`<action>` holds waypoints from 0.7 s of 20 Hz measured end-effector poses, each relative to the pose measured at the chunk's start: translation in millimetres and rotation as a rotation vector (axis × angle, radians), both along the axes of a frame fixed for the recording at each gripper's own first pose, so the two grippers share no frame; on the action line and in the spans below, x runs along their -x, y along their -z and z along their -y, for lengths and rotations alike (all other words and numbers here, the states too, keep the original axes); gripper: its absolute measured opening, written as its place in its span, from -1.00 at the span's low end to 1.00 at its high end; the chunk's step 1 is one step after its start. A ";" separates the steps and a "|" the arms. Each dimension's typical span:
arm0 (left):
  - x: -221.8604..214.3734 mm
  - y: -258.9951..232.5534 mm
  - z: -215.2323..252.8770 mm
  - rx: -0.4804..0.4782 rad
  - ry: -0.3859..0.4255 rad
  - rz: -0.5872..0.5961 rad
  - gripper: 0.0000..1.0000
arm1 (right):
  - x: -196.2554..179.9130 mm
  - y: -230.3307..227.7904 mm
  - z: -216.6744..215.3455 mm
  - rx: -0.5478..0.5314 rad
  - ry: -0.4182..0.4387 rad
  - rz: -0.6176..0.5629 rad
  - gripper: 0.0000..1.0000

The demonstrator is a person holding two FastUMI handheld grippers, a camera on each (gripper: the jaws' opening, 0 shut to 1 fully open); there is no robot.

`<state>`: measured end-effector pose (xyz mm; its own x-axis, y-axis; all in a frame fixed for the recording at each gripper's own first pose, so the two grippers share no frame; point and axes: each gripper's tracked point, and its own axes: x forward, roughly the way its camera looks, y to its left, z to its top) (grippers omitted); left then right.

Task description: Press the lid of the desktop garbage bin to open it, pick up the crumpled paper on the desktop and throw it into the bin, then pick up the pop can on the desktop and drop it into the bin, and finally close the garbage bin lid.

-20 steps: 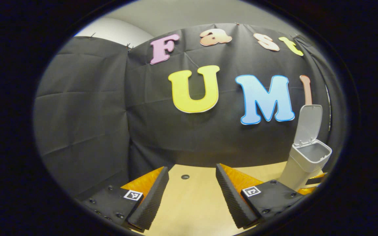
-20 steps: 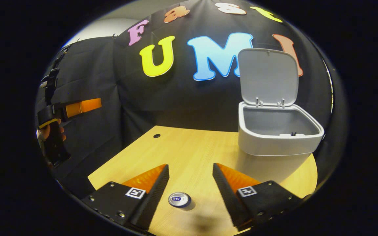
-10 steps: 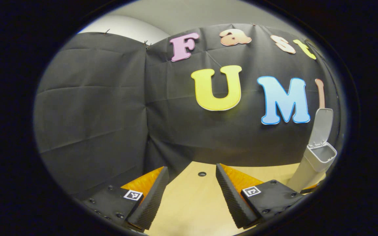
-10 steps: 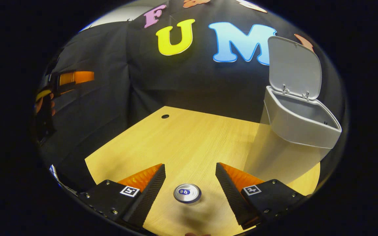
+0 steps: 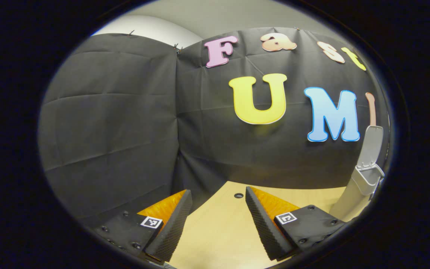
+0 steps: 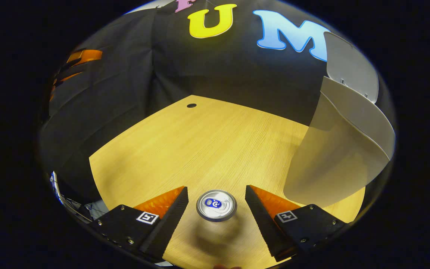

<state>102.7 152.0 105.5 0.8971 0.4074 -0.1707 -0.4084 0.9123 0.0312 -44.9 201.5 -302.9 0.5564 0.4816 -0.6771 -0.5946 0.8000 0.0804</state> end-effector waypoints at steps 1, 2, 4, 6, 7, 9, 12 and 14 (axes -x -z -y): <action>1.5 -0.4 -2.3 0.002 -0.003 -0.001 0.89 | 1.9 4.5 0.2 0.010 -0.004 -0.010 0.96; 2.1 -0.3 -2.3 0.004 -0.005 -0.001 0.89 | 2.4 7.8 -0.1 0.017 -0.007 -0.017 0.96; 1.9 1.0 -2.7 0.006 -0.006 0.001 1.00 | 3.4 13.0 -0.7 0.035 -0.011 -0.030 0.96; 2.6 1.8 -2.0 0.008 -0.004 0.002 1.00 | 5.0 21.1 0.7 0.055 -0.011 -0.047 0.97; 2.2 2.6 -1.8 0.009 -0.002 0.003 1.00 | 6.5 26.3 1.1 0.061 -0.015 -0.064 0.98; 1.7 3.0 -1.4 0.008 0.001 0.003 1.00 | 5.8 32.2 4.0 0.075 -0.012 -0.082 0.97; 1.6 1.8 -1.0 0.005 0.005 0.003 1.00 | 0.4 33.5 10.2 0.086 -0.012 -0.085 0.70; 1.0 3.0 -0.7 0.007 0.008 0.001 1.00 | 3.9 33.1 10.5 0.089 -0.011 -0.081 0.70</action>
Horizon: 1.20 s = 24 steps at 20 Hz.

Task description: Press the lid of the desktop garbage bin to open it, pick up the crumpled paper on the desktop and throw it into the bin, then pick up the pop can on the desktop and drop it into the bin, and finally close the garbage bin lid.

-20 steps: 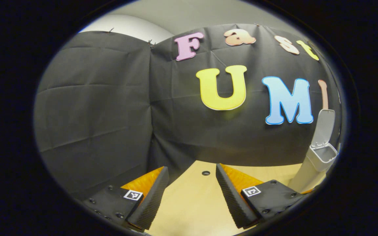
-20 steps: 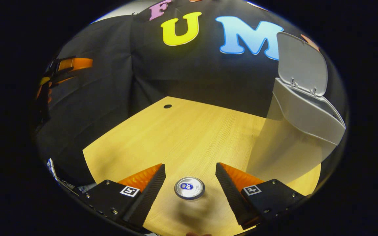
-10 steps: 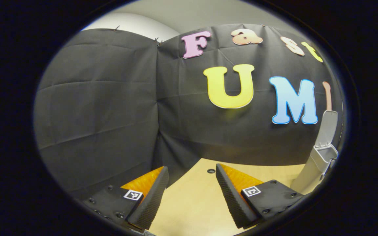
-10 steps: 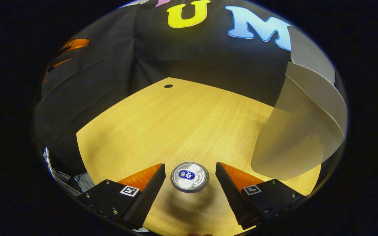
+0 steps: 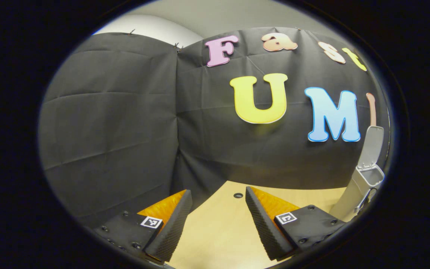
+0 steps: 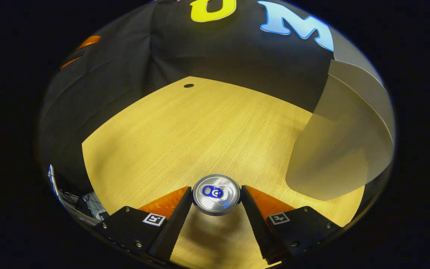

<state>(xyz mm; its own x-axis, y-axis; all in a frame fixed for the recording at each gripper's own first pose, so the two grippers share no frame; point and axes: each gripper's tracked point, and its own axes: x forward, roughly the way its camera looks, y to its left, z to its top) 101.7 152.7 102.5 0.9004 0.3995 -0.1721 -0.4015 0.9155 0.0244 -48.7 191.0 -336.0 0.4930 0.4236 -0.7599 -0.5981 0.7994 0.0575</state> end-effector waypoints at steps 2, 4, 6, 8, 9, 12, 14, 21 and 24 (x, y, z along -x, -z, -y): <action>-0.3 0.3 -0.7 -0.001 0.003 -0.001 1.00 | -1.5 -5.1 -2.6 -0.013 0.005 0.014 0.70; -1.1 -0.5 0.2 -0.003 0.007 -0.004 1.00 | -3.5 -13.0 -0.9 -0.030 0.013 0.030 0.70; -1.7 0.5 0.9 -0.002 0.012 -0.004 1.00 | -7.4 -25.2 0.8 -0.045 0.022 0.048 0.69; -3.0 1.5 3.9 -0.002 0.019 -0.006 1.00 | -9.5 -35.6 -1.6 -0.060 0.029 0.063 0.69; -5.0 1.6 6.5 -0.002 0.022 -0.005 1.00 | -11.7 -42.1 -2.7 -0.070 0.034 0.076 0.69; -6.8 2.0 10.4 0.003 0.032 -0.004 0.89 | -22.6 -72.1 -4.5 -0.106 0.046 0.133 0.70; -8.3 4.2 13.4 0.004 0.040 -0.006 1.00 | -30.8 -93.2 -5.5 -0.128 0.060 0.177 0.70; -13.7 5.0 22.8 0.014 0.062 0.001 1.00 | -59.7 -179.1 -1.7 -0.226 0.110 0.356 0.69; -17.6 5.6 25.2 0.016 0.068 0.002 1.00 | -73.4 -213.5 5.4 -0.262 0.136 0.426 0.68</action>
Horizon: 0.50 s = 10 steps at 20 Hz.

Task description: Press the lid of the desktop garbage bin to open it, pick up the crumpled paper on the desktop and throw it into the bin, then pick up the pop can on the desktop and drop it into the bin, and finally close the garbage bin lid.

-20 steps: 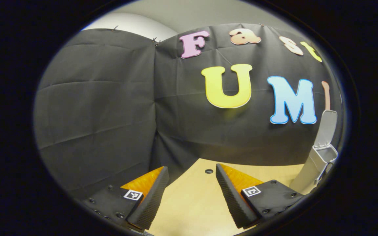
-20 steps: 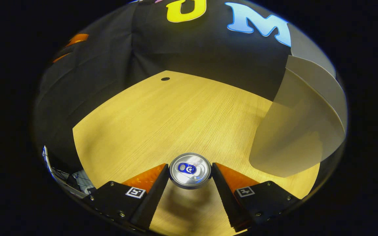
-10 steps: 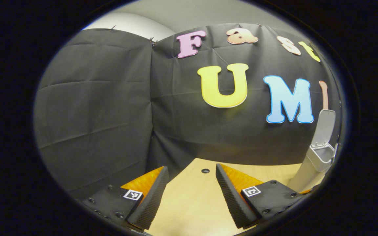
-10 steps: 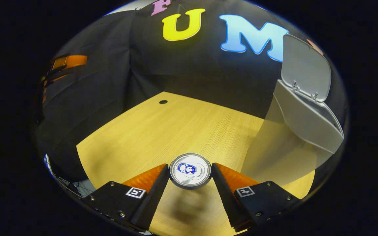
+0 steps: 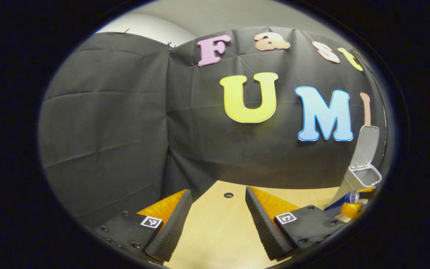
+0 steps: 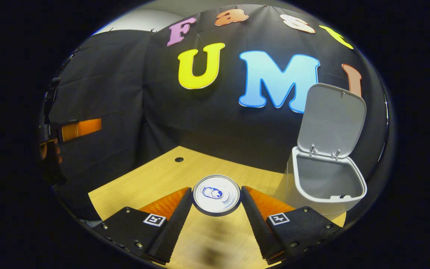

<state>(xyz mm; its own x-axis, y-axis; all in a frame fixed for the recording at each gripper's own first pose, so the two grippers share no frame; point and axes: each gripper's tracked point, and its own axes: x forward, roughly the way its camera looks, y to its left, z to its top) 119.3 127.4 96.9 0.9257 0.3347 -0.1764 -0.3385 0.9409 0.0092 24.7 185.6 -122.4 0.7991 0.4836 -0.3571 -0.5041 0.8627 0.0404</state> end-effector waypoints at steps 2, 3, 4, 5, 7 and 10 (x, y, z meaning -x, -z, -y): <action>-1.2 0.6 2.5 0.001 0.003 0.000 1.00 | -8.7 -17.5 6.6 -0.018 0.024 0.035 0.68; -1.2 -0.4 2.6 0.001 0.004 0.000 1.00 | -13.1 -25.7 11.1 -0.029 0.037 0.052 0.68; -1.0 -1.0 2.8 0.001 0.005 0.002 1.00 | -18.2 -34.7 16.5 -0.037 0.053 0.071 0.68; -1.1 -1.6 3.3 0.000 0.006 0.002 1.00 | -23.5 -41.7 23.3 -0.040 0.073 0.091 0.68; -0.7 -1.3 1.6 -0.001 0.004 0.002 0.90 | -32.3 -55.3 40.8 -0.041 0.117 0.130 0.68; -1.2 -0.1 1.8 0.002 0.001 0.001 0.90 | -46.5 -68.0 68.6 -0.042 0.186 0.165 0.68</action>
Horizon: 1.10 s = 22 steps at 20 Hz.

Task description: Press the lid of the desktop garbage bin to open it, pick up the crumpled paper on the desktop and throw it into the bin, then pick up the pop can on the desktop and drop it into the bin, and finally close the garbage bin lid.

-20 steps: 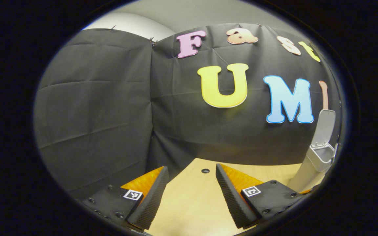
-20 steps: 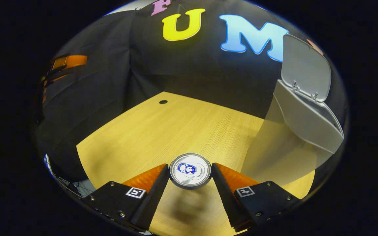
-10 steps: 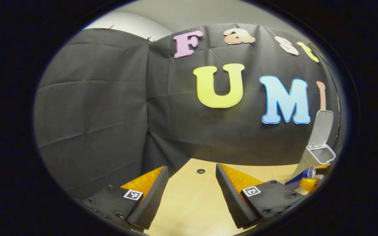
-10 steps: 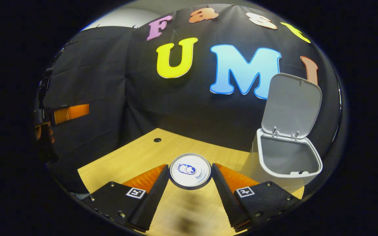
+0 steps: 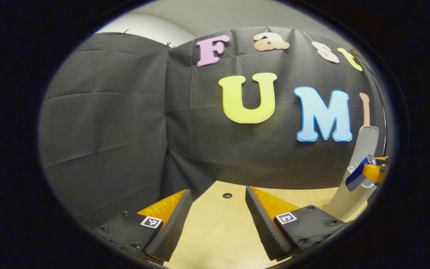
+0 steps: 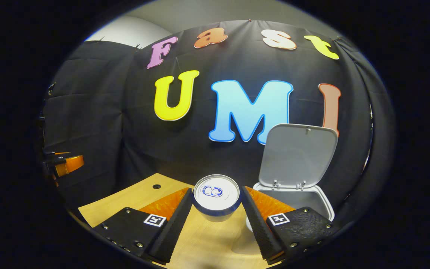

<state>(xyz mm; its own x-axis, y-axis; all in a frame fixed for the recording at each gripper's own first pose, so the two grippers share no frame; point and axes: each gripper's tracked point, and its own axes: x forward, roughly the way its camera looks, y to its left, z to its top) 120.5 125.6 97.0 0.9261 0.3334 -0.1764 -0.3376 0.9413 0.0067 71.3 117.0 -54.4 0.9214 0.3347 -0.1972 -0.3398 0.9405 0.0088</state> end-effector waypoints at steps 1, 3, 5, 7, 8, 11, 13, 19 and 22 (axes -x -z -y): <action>2.0 0.4 0.6 -0.001 -0.001 -0.001 0.90 | -3.9 -2.0 10.6 0.000 0.023 0.007 0.68; 2.7 -0.3 0.7 -0.003 0.000 0.001 0.90 | -10.9 -1.9 29.0 0.004 0.071 0.012 0.68; 2.3 0.3 1.2 -0.003 0.000 -0.001 0.90 | -13.8 4.6 47.9 0.009 0.112 0.009 0.68; 0.8 1.4 2.0 -0.002 0.001 -0.005 0.90 | -18.2 6.8 64.0 0.012 0.147 0.006 0.68; -0.3 1.9 2.8 -0.002 0.003 -0.007 0.90 | -20.1 8.9 70.5 0.014 0.160 0.001 0.68; -3.8 3.6 5.6 -0.005 0.008 -0.010 0.90 | -25.5 17.2 85.8 0.024 0.193 -0.010 0.68; -6.3 4.7 7.0 -0.005 0.011 -0.011 0.90 | -27.8 24.5 91.9 0.031 0.204 -0.025 0.68; -10.0 7.8 9.5 -0.009 0.013 -0.020 0.90 | -35.2 54.5 98.4 0.071 0.211 -0.083 0.68; -12.5 9.9 9.4 -0.015 0.014 -0.024 0.90 | -37.4 72.0 98.6 0.087 0.206 -0.116 0.69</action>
<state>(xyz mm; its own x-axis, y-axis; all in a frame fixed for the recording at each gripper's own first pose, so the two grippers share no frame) 133.0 116.1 87.1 0.9262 0.3233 -0.1940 -0.3240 0.9456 0.0287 108.6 18.5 -126.5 0.9380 0.1194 -0.3255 -0.1424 0.9887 -0.0478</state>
